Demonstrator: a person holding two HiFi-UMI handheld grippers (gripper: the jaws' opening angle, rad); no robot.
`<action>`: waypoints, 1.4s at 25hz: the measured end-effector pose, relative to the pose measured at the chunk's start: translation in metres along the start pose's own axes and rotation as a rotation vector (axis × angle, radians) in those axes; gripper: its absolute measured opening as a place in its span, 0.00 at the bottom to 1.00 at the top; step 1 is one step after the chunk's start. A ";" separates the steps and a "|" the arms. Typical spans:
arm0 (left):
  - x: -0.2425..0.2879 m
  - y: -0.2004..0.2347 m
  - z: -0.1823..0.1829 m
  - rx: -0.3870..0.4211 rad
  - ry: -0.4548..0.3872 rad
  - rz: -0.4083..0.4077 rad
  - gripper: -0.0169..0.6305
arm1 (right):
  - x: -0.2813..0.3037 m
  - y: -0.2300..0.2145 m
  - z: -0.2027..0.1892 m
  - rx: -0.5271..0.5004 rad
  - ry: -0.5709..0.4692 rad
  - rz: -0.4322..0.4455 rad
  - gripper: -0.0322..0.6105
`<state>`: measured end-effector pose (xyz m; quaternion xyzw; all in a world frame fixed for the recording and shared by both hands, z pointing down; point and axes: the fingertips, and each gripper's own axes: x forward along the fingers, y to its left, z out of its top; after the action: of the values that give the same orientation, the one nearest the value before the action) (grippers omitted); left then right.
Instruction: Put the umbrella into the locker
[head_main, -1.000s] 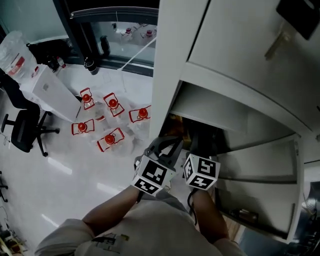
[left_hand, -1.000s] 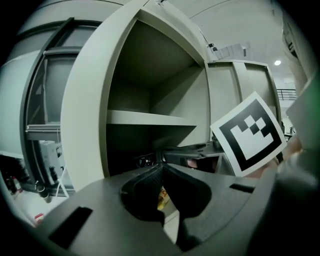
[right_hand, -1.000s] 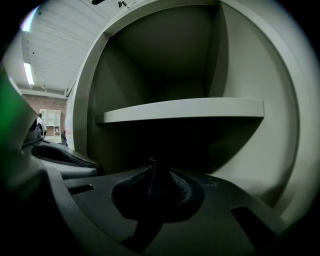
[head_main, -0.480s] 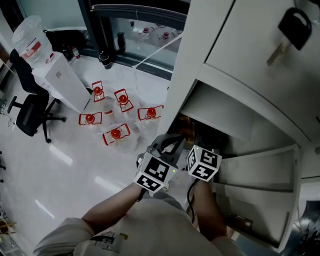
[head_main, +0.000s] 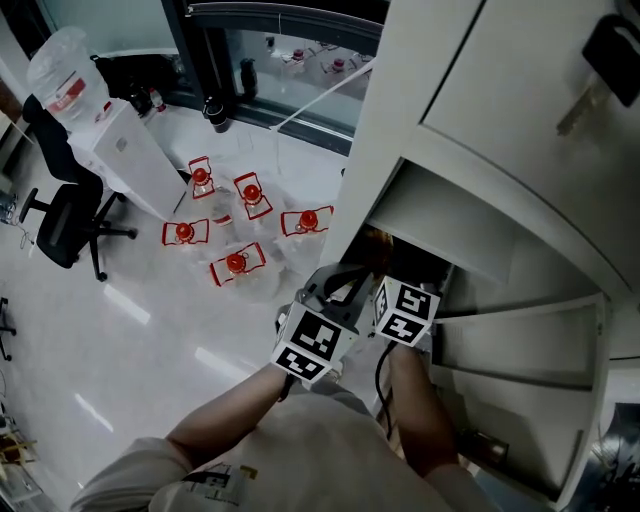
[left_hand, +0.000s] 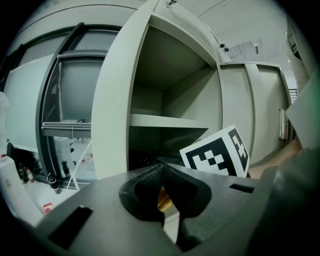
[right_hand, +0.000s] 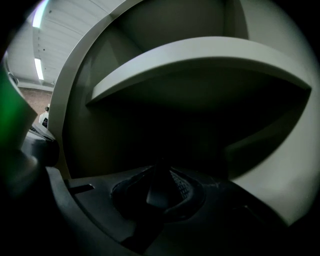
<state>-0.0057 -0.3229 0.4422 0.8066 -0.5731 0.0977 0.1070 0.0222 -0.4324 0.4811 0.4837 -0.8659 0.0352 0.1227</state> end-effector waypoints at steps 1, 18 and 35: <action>0.000 0.000 0.000 -0.001 0.001 0.000 0.04 | 0.002 0.001 -0.001 -0.003 0.001 0.002 0.06; 0.004 -0.001 -0.005 0.003 0.018 -0.024 0.04 | 0.028 0.009 -0.032 -0.016 0.108 0.092 0.07; -0.002 -0.014 0.031 0.072 -0.036 -0.083 0.04 | -0.030 -0.004 0.035 -0.008 -0.014 0.112 0.19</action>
<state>0.0080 -0.3254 0.4109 0.8346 -0.5371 0.0990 0.0714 0.0345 -0.4163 0.4394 0.4343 -0.8925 0.0351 0.1164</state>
